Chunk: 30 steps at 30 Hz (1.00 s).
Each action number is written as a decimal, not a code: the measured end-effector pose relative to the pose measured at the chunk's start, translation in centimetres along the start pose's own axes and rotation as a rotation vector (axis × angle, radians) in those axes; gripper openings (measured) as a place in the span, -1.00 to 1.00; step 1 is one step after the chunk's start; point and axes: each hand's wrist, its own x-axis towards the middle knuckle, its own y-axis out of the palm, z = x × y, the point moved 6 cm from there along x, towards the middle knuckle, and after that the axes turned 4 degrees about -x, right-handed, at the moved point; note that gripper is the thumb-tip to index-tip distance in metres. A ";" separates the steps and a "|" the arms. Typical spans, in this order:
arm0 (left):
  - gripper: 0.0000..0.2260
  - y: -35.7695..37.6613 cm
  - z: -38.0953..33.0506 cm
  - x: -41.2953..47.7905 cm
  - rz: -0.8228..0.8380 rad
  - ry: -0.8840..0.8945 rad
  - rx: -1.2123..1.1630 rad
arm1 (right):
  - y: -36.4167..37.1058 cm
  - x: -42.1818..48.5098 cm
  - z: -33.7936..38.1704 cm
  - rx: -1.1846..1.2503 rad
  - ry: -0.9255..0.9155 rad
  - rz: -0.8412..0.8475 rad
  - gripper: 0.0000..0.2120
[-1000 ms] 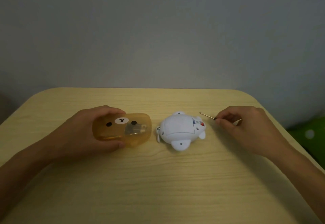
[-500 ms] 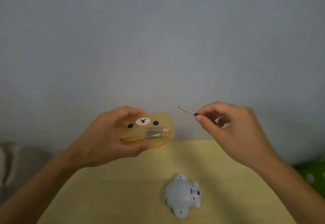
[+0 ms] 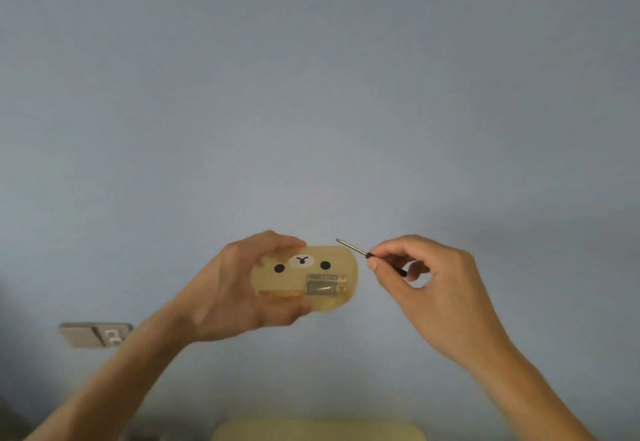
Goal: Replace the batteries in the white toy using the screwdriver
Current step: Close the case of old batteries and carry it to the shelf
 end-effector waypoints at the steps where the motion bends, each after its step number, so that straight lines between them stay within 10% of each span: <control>1: -0.37 -2.3 -2.4 0.8 -0.003 -0.002 0.005 | -1.9 1.5 2.1 0.003 -0.001 -0.004 -0.87; 16: -0.41 -18.3 -18.2 -5.2 -0.208 -0.174 0.080 | -11.8 5.2 16.8 0.155 -0.137 0.115 -0.87; 30: -0.42 -36.0 -26.5 -45.9 -0.655 -0.668 0.451 | 6.4 -8.3 49.7 0.663 -0.590 0.577 -0.85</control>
